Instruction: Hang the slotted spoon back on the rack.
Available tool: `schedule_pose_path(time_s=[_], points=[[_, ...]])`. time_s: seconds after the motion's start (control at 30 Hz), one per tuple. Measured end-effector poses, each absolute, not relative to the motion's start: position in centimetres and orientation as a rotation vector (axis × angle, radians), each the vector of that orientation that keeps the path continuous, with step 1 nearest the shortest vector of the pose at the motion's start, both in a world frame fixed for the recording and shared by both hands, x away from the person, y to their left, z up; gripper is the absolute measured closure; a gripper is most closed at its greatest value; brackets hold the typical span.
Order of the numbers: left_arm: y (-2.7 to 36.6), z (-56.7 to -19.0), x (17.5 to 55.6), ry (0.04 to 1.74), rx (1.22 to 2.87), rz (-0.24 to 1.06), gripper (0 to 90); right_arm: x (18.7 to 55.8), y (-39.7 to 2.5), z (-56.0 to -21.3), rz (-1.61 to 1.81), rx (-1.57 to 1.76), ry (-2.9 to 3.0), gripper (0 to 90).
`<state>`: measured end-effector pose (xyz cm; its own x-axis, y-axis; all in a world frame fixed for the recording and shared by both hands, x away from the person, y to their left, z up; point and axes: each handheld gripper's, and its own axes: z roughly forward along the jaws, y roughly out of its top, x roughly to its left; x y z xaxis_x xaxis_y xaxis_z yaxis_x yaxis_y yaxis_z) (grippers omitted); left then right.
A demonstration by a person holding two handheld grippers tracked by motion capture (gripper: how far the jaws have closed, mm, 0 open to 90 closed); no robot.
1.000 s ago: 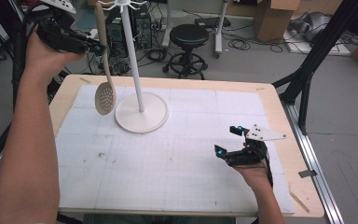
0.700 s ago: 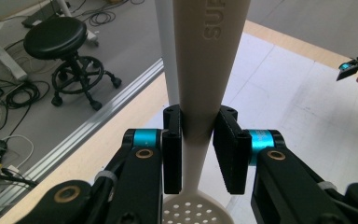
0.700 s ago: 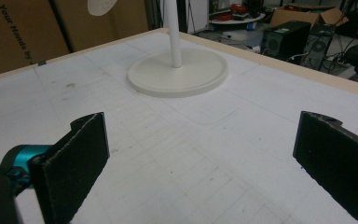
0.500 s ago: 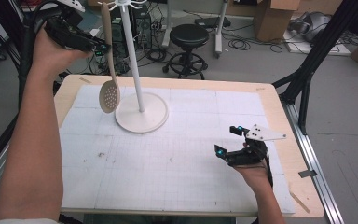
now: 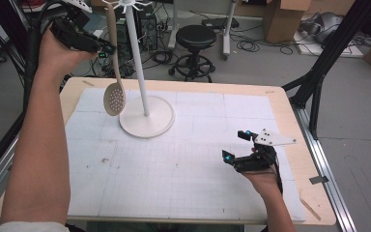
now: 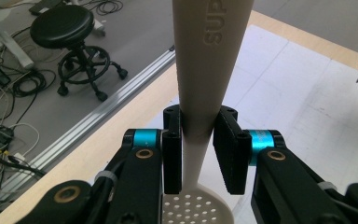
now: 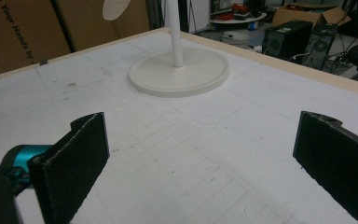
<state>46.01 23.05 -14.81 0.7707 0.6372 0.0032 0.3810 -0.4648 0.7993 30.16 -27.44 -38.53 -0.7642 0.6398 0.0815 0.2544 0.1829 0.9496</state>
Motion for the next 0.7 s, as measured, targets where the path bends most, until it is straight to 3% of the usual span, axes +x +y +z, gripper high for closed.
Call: schedule_pose_path(time_s=[0.37,0.47,0.7], points=[[23.2,-15.1,46.3,0.772,2.103,0.383,72.7,30.2,-27.3,-38.6,1.600,0.848,2.140,2.6],[23.3,-15.1,46.1,0.770,2.079,0.383,65.0,30.1,-27.2,-38.6,1.600,0.848,2.141,2.6],[23.4,-14.7,45.1,0.745,2.102,0.405,56.5,30.0,-27.2,-38.5,1.603,0.845,2.139,2.6]])
